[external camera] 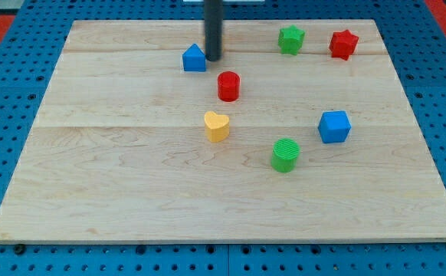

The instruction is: Slide the red circle slightly left

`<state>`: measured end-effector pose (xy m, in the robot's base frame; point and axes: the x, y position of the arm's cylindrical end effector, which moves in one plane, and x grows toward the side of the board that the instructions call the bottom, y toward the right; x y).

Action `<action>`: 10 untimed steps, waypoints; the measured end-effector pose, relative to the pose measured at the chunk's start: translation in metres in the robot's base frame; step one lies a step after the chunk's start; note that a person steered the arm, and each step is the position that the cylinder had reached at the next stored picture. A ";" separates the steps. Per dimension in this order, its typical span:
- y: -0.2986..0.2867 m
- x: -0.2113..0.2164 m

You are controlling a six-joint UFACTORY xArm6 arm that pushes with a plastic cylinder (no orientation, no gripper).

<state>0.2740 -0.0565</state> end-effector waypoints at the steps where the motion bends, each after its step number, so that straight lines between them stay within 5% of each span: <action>1: -0.082 -0.007; 3: -0.013 -0.023; 6: 0.112 0.075; 10: 0.014 0.055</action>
<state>0.3290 -0.0425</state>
